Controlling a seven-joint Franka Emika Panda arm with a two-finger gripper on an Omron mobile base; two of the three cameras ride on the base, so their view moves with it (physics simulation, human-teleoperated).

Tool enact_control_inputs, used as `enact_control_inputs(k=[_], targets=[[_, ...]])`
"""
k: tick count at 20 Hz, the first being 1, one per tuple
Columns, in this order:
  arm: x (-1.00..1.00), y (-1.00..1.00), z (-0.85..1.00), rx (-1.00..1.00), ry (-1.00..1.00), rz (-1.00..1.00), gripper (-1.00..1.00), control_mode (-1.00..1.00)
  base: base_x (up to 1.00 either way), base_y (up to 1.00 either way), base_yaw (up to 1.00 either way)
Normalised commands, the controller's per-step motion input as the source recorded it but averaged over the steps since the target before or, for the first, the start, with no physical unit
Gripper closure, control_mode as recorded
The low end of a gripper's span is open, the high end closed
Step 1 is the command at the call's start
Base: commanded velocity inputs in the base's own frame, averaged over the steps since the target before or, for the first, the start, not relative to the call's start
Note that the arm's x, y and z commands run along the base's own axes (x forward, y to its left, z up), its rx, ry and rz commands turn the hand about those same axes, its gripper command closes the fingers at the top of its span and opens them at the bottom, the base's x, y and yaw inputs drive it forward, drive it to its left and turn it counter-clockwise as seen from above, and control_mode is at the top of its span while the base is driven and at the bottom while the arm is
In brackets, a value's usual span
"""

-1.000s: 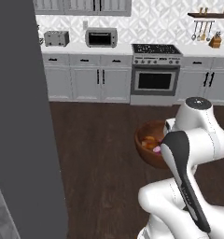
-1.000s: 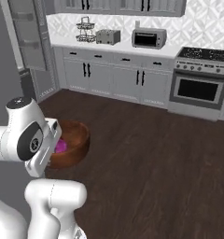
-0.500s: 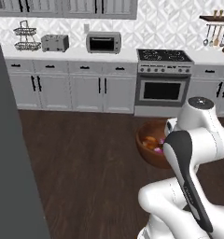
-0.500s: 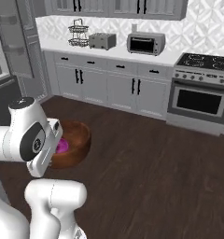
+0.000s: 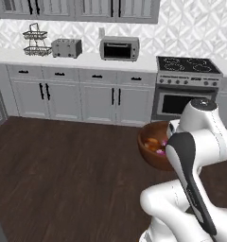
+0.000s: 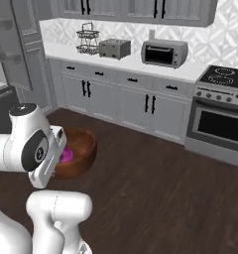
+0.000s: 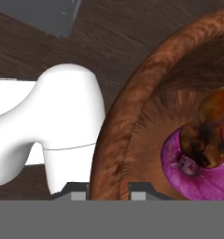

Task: Pick the chicken drumstick and onion from their plates and place them in the bowl. Then put the bowl in the fridge.

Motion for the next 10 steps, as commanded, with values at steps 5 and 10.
enact_control_inputs(k=[5, 10], targets=[[0.0, 0.0, 0.0, 0.0, 0.0, 0.0, 1.0, 1.0, 1.0, 0.0, 0.31], [0.0, 0.0, 0.0, 0.0, 0.0, 0.0, 1.0, 1.0, 1.0, 0.0, 0.37]])
